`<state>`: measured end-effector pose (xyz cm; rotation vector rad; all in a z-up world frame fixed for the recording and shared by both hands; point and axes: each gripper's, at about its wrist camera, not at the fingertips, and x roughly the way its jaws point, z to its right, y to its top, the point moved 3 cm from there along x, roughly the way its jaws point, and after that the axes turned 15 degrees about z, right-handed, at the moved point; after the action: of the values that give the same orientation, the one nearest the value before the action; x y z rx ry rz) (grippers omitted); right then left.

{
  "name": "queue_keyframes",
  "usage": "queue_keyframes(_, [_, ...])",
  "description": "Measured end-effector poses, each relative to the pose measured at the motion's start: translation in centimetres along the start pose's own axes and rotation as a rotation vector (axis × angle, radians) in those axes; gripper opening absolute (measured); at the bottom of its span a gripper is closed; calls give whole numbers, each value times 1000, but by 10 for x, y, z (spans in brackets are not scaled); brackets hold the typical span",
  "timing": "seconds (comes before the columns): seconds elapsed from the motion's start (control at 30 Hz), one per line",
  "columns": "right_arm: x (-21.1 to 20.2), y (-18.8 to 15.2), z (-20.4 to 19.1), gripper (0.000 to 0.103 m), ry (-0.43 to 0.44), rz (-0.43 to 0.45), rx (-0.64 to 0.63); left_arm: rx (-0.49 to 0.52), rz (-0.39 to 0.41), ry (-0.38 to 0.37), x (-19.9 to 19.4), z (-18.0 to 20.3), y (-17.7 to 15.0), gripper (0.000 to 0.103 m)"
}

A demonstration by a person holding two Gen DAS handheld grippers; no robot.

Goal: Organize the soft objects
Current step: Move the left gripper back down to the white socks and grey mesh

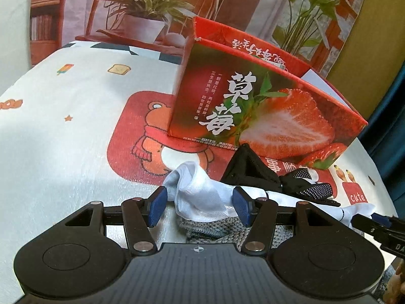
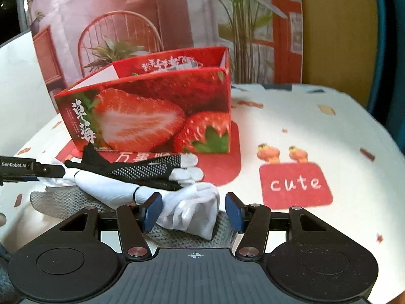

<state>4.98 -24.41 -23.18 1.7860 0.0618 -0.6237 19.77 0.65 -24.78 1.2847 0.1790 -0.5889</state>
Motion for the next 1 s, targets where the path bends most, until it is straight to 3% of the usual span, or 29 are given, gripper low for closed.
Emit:
queue_keyframes(0.53, [38, -2, -17, 18, 26, 20, -141, -34, 10, -26, 3, -9, -11, 62])
queue_keyframes(0.7, [35, -14, -22, 18, 26, 61, -181, -44, 21, -27, 2, -12, -12, 65])
queue_keyframes(1.0, [32, -17, -16, 20, 40, 79, -135, -31, 41, -28, 5, -13, -11, 73])
